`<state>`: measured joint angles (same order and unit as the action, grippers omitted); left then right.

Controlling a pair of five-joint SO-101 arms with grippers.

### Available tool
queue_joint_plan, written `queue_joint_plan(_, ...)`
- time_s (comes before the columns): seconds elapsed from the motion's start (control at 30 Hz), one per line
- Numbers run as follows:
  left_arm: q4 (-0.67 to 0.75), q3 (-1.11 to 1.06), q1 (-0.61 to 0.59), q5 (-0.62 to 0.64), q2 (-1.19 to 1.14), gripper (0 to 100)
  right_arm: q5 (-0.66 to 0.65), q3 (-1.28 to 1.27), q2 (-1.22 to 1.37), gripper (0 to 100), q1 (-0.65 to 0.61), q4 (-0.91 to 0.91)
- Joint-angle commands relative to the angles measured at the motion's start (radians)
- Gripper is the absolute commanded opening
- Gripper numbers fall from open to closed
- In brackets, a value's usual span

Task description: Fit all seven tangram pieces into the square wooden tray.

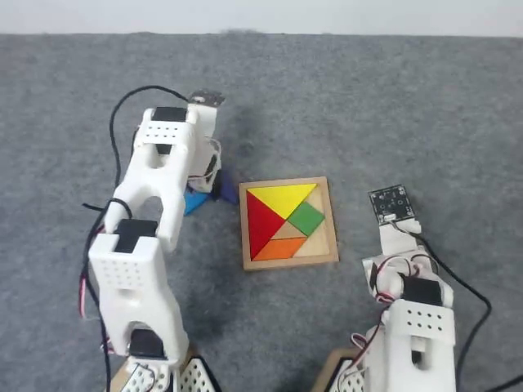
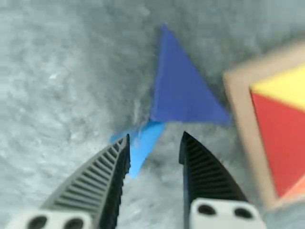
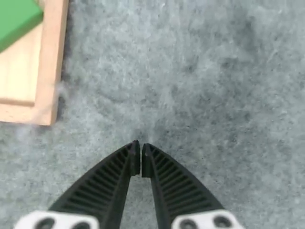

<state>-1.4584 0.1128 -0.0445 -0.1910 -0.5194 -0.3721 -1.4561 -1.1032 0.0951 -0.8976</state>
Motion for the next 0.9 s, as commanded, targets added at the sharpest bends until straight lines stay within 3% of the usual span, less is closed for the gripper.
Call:
queue_joint_plan(0.0,-0.028,0.044,-0.049,-0.163,0.087,15,0.009,0.006,-0.021,0.9,0.007,0.022)
queue_joint_plan(0.33,0.098,0.048,-0.063,-0.201,-0.037,15,0.009,0.005,-0.021,0.9,0.005,0.022)
queue_joint_plan(0.87,0.011,0.010,-0.058,-0.241,-0.061,10,0.009,0.005,-0.021,0.9,0.005,0.024)
